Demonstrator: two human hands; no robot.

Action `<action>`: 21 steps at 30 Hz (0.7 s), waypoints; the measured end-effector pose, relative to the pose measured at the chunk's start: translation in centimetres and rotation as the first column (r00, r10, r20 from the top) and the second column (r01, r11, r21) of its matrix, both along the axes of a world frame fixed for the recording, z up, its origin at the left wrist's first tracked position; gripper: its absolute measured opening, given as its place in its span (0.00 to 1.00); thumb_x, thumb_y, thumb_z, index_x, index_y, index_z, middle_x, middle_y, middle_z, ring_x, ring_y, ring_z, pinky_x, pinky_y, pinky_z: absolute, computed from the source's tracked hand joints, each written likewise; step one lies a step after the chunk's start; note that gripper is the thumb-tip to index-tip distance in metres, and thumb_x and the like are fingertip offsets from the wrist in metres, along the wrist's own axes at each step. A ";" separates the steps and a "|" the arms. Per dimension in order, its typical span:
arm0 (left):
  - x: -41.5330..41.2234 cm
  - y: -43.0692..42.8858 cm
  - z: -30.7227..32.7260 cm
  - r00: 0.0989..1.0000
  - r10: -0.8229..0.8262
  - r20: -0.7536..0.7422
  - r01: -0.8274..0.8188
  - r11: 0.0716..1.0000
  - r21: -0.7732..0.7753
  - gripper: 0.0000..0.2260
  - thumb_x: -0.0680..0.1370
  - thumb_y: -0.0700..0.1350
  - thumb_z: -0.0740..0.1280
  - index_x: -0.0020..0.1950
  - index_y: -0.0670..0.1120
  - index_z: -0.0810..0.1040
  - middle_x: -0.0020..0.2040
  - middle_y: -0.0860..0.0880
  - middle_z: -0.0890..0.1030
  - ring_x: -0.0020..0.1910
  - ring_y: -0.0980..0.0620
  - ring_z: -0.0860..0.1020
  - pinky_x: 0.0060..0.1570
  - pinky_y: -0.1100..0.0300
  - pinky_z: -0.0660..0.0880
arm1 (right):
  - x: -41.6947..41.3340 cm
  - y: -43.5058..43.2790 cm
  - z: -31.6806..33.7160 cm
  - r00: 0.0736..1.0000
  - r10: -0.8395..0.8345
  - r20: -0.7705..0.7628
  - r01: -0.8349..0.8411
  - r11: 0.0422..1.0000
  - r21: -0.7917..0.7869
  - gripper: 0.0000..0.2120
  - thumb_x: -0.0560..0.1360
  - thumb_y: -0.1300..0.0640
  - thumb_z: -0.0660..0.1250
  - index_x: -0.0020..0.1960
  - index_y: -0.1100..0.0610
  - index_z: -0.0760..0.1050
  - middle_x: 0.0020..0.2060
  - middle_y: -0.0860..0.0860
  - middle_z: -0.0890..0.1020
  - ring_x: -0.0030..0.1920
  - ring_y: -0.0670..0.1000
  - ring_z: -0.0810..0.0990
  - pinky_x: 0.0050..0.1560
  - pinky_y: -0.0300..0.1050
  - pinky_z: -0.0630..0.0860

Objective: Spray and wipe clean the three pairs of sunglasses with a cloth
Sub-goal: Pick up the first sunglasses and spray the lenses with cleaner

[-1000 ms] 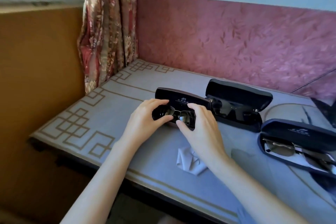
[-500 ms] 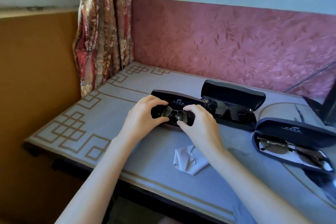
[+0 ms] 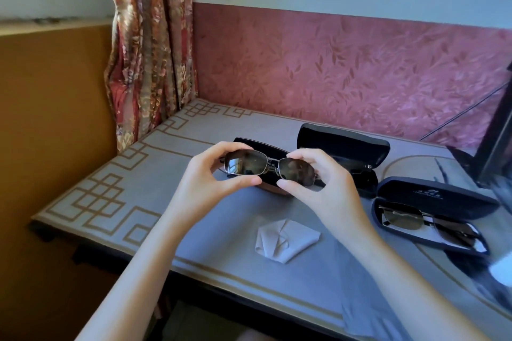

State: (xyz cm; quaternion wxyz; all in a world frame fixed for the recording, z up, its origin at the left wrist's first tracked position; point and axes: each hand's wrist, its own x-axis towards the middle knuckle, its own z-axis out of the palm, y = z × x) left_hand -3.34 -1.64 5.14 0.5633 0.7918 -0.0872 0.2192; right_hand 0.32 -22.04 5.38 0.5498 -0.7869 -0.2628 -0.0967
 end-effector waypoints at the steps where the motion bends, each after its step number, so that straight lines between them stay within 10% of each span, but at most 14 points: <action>1: -0.3 -0.3 0.2 1.000 -0.011 0.014 0.011 0.999 -0.030 0.18 0.65 0.41 0.79 0.51 0.54 0.80 0.48 0.60 0.83 0.49 0.60 0.80 0.52 0.70 0.72 | -0.2 -0.3 0.1 1.000 0.008 -0.018 -0.007 1.000 0.017 0.19 0.68 0.61 0.78 0.55 0.49 0.77 0.49 0.44 0.82 0.54 0.43 0.79 0.56 0.33 0.72; 13: -2.8 -3.8 0.3 0.997 -0.059 0.044 0.071 0.932 -0.356 0.19 0.62 0.48 0.77 0.51 0.51 0.81 0.49 0.56 0.84 0.51 0.59 0.81 0.49 0.69 0.74 | -1.8 -3.1 1.2 0.952 0.267 -0.153 -0.177 0.882 0.437 0.18 0.61 0.65 0.77 0.48 0.50 0.83 0.47 0.48 0.85 0.51 0.46 0.82 0.53 0.38 0.76; 21: -3.4 -4.7 1.2 0.996 -0.088 0.032 0.093 0.918 -0.386 0.15 0.61 0.50 0.76 0.47 0.55 0.82 0.47 0.55 0.84 0.50 0.57 0.81 0.48 0.67 0.75 | -2.3 -3.9 1.6 0.967 0.219 -0.126 -0.146 0.891 0.429 0.16 0.63 0.63 0.75 0.49 0.51 0.83 0.45 0.47 0.86 0.48 0.45 0.82 0.49 0.35 0.76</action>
